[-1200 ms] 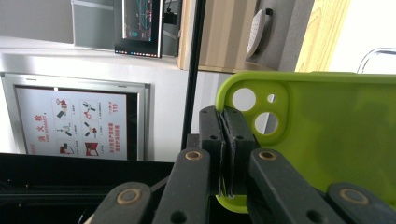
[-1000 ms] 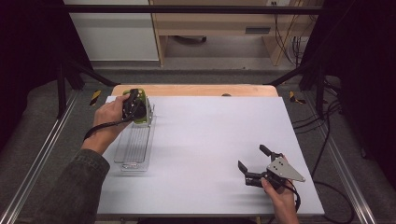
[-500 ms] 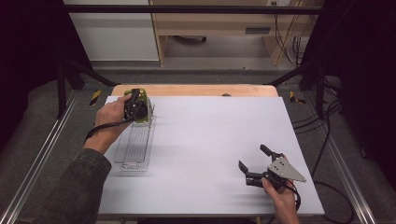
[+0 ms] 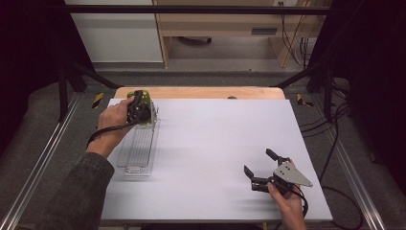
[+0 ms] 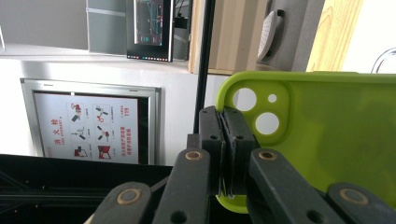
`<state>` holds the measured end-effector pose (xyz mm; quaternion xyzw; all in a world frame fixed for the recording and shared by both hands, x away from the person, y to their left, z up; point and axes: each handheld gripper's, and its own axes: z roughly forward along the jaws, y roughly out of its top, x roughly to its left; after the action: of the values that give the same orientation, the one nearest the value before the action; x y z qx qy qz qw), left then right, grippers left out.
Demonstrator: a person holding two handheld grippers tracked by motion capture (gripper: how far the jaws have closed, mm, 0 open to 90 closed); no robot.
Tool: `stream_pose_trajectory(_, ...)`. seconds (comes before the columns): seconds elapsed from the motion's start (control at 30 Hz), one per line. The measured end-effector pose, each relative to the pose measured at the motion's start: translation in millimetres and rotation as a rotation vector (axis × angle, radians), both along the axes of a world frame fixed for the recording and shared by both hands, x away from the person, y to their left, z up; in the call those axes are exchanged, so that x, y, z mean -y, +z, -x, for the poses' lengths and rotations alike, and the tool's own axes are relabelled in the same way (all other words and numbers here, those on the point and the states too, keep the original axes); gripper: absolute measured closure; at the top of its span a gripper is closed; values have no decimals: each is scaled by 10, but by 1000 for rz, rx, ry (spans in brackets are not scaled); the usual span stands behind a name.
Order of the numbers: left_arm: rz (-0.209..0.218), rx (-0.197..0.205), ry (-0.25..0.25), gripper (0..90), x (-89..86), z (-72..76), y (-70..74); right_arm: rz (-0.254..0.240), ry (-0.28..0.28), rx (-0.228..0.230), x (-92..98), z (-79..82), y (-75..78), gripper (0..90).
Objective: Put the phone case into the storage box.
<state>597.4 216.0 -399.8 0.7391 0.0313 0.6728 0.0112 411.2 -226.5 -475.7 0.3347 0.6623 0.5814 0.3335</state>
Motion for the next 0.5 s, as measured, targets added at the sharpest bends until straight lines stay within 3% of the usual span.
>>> stream_pose_trajectory(0.5, -17, 0, -4, 872, 56, -13, -51, 0, 2, 1, 4, -4, 0, 21)
